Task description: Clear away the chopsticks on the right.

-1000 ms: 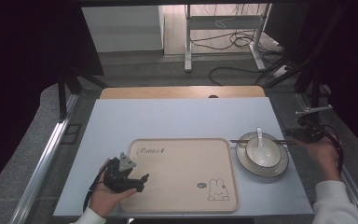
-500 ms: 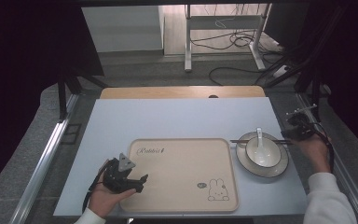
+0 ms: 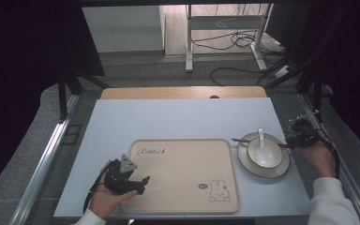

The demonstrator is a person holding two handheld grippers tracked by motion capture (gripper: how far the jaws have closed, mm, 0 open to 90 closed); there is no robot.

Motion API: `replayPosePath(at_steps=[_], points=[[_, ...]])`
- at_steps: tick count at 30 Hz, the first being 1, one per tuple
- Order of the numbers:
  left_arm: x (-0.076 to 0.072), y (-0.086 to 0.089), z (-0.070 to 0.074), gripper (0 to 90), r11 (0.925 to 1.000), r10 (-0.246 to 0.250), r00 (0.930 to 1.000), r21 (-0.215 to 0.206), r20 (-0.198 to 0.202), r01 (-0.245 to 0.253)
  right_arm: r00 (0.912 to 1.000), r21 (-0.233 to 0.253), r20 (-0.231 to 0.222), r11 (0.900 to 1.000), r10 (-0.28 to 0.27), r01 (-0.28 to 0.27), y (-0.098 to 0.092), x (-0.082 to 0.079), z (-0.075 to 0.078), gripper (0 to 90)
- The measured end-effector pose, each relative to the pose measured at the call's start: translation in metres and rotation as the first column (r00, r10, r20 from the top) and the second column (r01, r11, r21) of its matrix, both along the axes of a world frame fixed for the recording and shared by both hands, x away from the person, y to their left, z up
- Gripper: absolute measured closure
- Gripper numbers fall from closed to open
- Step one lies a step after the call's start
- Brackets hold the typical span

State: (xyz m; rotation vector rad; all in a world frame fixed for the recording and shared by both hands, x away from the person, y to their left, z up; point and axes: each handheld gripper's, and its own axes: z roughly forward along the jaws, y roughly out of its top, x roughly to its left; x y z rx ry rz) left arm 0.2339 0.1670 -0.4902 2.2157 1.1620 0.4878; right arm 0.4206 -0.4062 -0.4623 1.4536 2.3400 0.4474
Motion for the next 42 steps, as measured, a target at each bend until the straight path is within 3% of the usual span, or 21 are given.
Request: replayPosePath(at_steps=[21,24,28,33,42], points=[[0.001,0.000,0.001,13.8,1.0000,-0.007,1.0000,-0.005,-0.003,0.007,0.9988,0.022,-0.047,1.000,-0.017,0.018,-0.009,-0.031,-0.003,89.0],[0.001,0.000,0.001,13.8,0.9999,-0.010,0.9999,-0.003,-0.002,0.010,0.9988,0.021,-0.047,1.000,-0.014,0.015,-0.009,-0.033,-0.004,89.0],[0.000,-0.001,0.001,13.7,0.9999,-0.011,0.9999,-0.007,0.001,0.011,0.9996,0.024,-0.017,0.999,-0.021,0.022,-0.012,-0.038,0.004,89.0],[0.001,-0.001,0.001,13.8,0.9999,-0.007,1.0000,-0.012,0.000,0.007,0.9995,0.055,0.017,0.998,0.027,-0.028,-0.006,-0.048,0.018,89.0],[0.001,-0.002,0.001,13.7,0.9999,-0.015,0.9999,-0.004,-0.001,0.015,0.9981,0.060,-0.006,0.996,0.062,-0.062,0.000,-0.047,0.013,89.0]])
